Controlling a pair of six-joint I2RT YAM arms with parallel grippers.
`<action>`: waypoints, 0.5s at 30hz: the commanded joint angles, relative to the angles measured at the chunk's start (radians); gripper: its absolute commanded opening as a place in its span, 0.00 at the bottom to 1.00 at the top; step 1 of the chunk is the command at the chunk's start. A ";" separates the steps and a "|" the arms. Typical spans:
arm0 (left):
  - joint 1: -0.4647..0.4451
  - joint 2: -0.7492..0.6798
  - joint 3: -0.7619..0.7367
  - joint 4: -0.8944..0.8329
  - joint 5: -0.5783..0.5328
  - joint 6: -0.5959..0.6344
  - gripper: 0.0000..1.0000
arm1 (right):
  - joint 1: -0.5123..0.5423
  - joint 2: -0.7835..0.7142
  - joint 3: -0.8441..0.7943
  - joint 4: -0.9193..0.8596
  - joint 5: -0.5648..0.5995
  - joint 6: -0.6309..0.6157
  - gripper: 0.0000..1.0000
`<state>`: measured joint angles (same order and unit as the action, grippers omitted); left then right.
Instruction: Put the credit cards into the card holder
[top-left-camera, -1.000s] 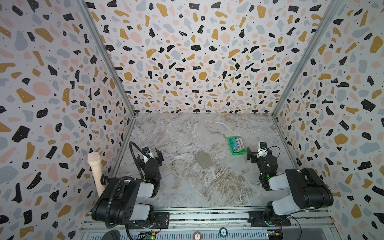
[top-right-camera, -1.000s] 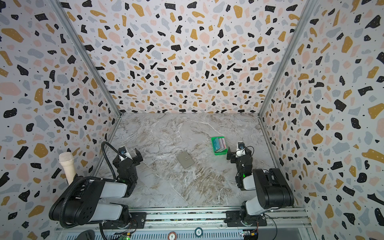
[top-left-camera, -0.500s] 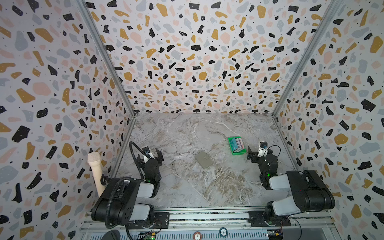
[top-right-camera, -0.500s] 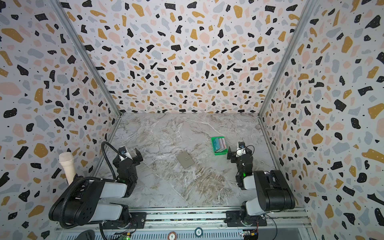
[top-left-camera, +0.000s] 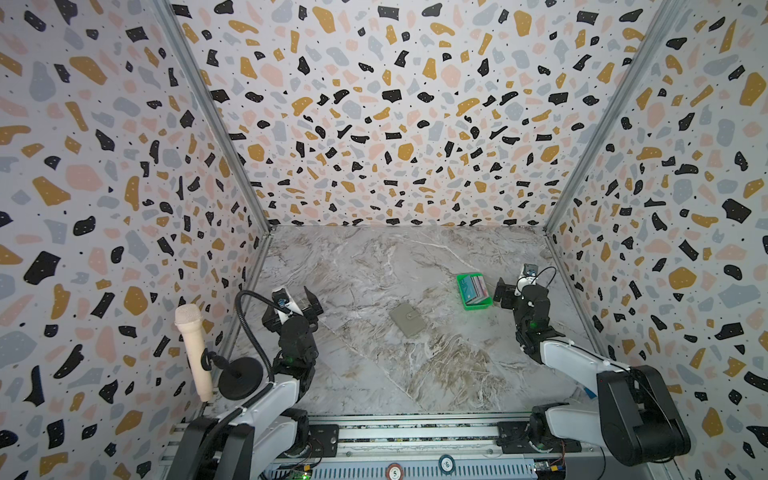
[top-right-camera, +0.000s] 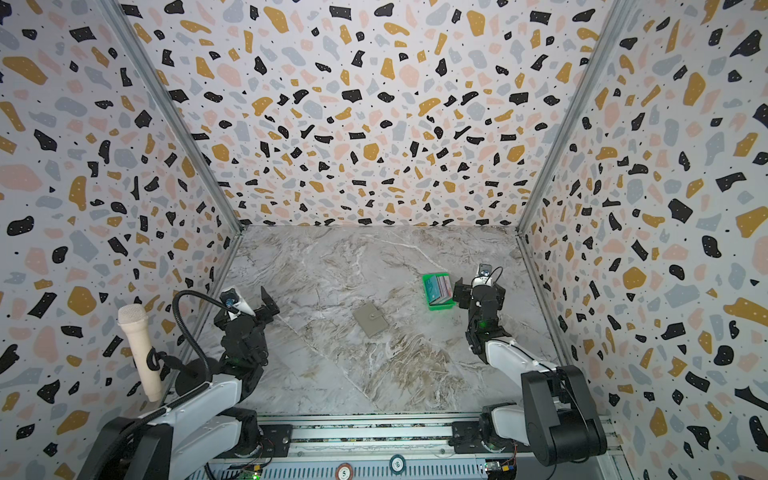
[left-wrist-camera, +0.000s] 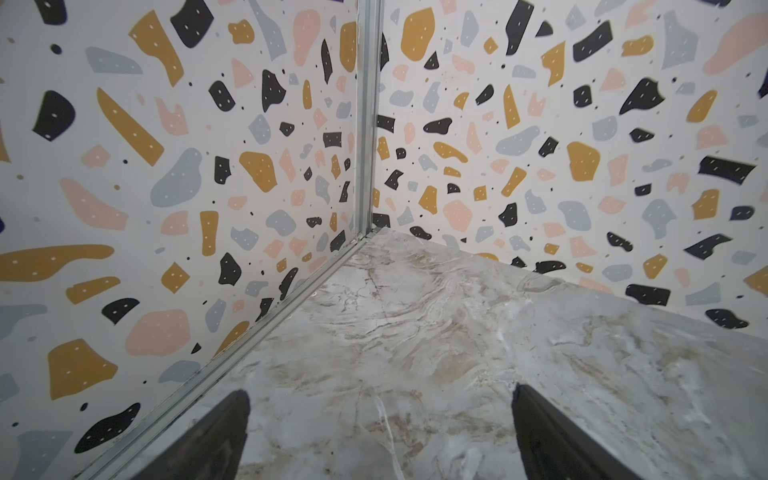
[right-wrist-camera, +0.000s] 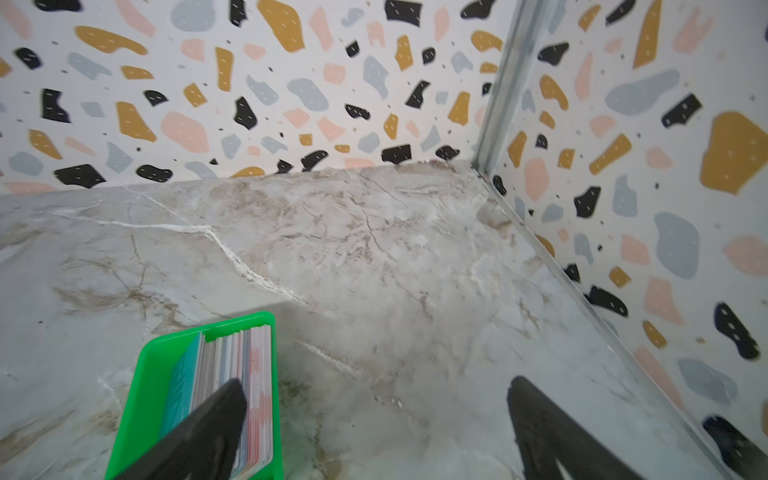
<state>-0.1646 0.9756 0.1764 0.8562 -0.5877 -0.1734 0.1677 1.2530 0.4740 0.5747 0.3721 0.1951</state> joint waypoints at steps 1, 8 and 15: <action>-0.002 -0.099 -0.012 0.030 0.029 -0.091 1.00 | -0.040 -0.032 0.075 -0.193 0.093 0.221 0.99; -0.003 -0.249 -0.009 0.035 -0.051 -0.449 1.00 | -0.218 -0.002 0.095 -0.261 -0.255 0.410 0.99; -0.001 -0.302 0.095 -0.246 -0.032 -0.808 1.00 | -0.369 -0.002 0.015 -0.016 -0.722 0.466 0.99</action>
<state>-0.1646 0.6773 0.2237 0.6937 -0.6445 -0.8104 -0.1825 1.2705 0.5072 0.4381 -0.1326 0.6224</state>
